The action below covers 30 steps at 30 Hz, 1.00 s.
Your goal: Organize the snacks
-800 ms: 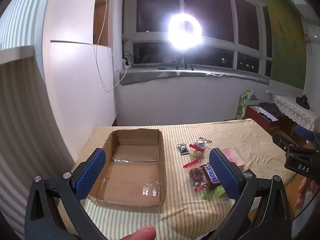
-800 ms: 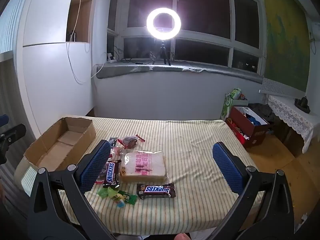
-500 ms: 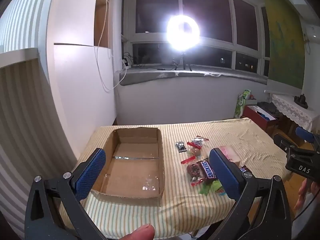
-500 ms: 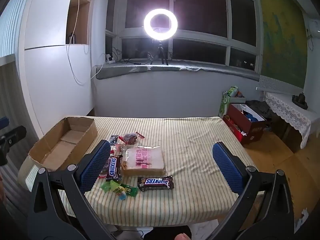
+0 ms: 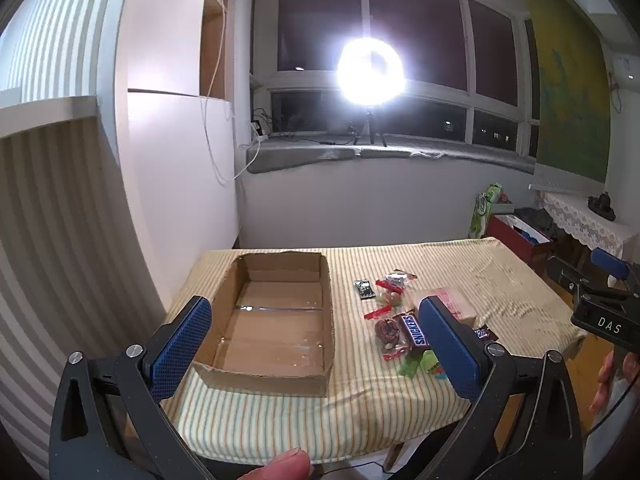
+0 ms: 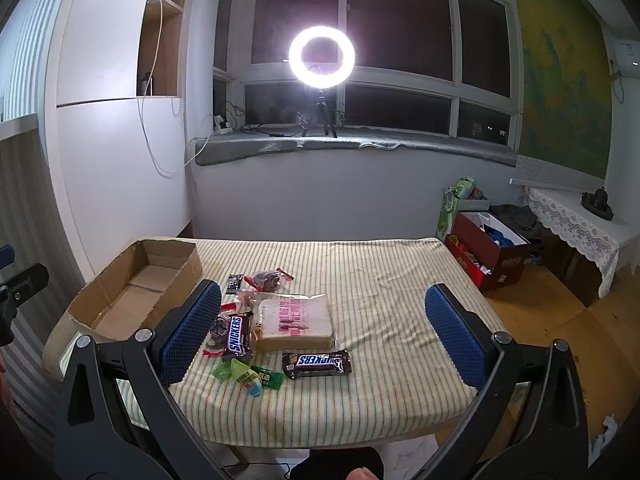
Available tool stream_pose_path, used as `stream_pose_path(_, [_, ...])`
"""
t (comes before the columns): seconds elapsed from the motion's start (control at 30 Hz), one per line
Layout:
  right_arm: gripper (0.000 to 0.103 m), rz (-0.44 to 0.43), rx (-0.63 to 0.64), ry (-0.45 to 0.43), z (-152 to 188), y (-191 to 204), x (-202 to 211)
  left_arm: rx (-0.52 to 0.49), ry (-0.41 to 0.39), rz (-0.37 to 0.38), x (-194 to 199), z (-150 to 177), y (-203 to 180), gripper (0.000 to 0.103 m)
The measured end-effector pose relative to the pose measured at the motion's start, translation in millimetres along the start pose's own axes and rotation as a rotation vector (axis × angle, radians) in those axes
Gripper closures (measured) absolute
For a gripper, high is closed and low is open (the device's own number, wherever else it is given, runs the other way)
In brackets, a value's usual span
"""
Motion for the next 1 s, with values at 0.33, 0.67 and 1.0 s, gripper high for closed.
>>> stream_pose_path(0.33, [0.0,0.004,-0.002,0.003,-0.6,-1.7,-1.7,-0.003,0.002,0.008,-2.4,-0.8,-5.7,0.0])
stream_pose_path(0.67, [0.0,0.002,-0.005,0.003,-0.1,-1.9,-2.5,-0.008,0.008,0.008,-4.6,-1.2,-7.6,0.0])
stream_pose_path(1.0, [0.0,-0.001,-0.002,0.0,0.3,-1.2,-4.3,-0.01,0.008,0.008,-3.4,-0.1,-8.5,0.0])
Point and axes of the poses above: each gripper's, at about its wrist camera, not at the fingertips, and x roughly against the way its jaws point, y to its left, z to its underside, the point moved 4 cm from there along -x, roughly the way its jaws point, and after that the axes turned 2 degrees about -y, right-handed, at the moved point
